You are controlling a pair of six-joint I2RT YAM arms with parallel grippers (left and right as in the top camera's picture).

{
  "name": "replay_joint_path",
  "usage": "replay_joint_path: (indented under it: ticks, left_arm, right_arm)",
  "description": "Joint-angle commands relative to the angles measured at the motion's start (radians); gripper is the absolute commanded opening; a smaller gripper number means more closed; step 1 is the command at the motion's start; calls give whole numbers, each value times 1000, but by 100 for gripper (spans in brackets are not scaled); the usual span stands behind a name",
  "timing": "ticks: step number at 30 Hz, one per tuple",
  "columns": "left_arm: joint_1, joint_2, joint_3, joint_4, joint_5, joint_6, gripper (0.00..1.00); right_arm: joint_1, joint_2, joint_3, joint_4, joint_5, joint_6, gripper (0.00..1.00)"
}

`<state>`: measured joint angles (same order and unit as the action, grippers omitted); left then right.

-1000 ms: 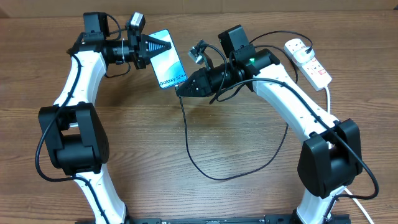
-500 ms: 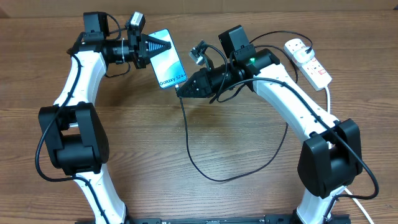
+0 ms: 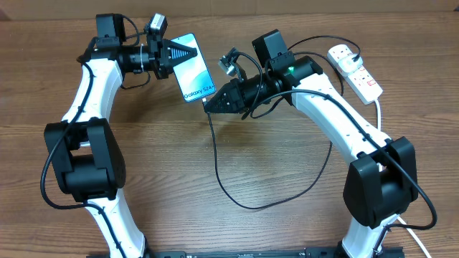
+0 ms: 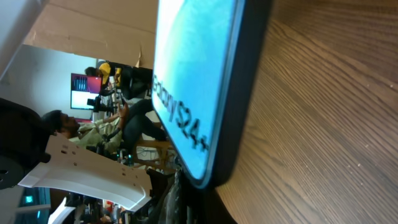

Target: Plug charger to phone and switch on socket

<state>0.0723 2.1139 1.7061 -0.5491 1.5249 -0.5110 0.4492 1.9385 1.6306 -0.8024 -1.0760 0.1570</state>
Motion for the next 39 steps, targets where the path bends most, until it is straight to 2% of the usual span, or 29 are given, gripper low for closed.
replay_joint_path:
  ticks: [1,39]
  left_arm:
    - [-3,-6,17,3,10,39,4]
    - [-14,-6,17,4,14,-10,4]
  right_arm:
    - [-6,-4,18,16,-33,-4,4]
    - [-6,-4,18,3,-32,0,4]
